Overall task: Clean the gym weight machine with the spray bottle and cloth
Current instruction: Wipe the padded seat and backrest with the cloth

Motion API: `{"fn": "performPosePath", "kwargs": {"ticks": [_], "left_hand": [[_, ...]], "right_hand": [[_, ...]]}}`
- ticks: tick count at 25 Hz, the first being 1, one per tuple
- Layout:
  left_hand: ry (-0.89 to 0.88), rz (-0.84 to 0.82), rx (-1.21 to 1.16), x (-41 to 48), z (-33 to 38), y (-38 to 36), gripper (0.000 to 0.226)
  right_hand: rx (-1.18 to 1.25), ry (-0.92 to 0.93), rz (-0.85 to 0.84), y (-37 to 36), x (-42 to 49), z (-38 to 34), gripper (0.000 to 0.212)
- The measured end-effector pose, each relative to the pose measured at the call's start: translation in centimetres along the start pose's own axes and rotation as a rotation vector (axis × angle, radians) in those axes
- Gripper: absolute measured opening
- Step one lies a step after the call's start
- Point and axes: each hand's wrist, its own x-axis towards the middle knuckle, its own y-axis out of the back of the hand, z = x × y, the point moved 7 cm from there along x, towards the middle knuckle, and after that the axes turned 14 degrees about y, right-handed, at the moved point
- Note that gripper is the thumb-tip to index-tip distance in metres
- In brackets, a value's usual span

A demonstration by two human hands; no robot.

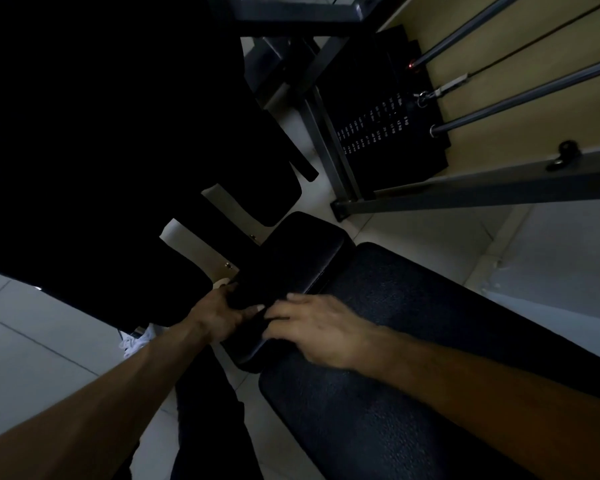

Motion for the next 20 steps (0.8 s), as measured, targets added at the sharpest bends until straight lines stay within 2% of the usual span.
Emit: {"fn": "performPosePath", "kwargs": {"ticks": [2,4,5,7,9,11,13,15,17,20], "left_hand": [[0.006,0.002,-0.001,0.0,-0.4,0.3,0.108],[0.003,-0.011,0.005,0.2,-1.0,0.4,0.12],[0.012,-0.003,0.001,-0.2,-1.0,0.5,0.115],[0.043,0.035,-0.02,-0.4,-1.4,0.9,0.083],[0.102,0.081,-0.106,-0.3,-2.8,1.2,0.046],[0.182,0.104,-0.225,-0.5,-4.3,1.1,0.031],[0.239,0.106,-0.31,-1.2,-5.3,0.6,0.024],[0.269,0.057,-0.431,-1.5,-6.0,0.1,0.028],[0.261,0.02,-0.531,-1.1,-6.4,-0.3,0.037],[0.238,-0.01,-0.583,-1.0,-6.4,0.0,0.038]], "right_hand": [[-0.103,-0.159,0.049,3.1,-1.3,4.4,0.054],[-0.185,-0.385,0.125,6.5,-3.5,9.3,0.049],[-0.212,-0.466,0.173,7.9,-4.4,10.6,0.046],[-0.24,-0.512,0.238,8.4,-4.2,10.0,0.041],[-0.234,-0.457,0.218,6.1,-1.9,6.1,0.035],[-0.182,-0.336,0.172,2.7,1.2,1.2,0.036],[-0.106,-0.201,0.085,-0.8,3.7,-2.4,0.04],[-0.108,-0.161,0.054,-1.2,4.3,-1.3,0.025],[-0.201,-0.275,0.08,1.5,2.5,3.6,0.022],[-0.276,-0.553,0.23,6.4,-2.0,10.9,0.031]]}}
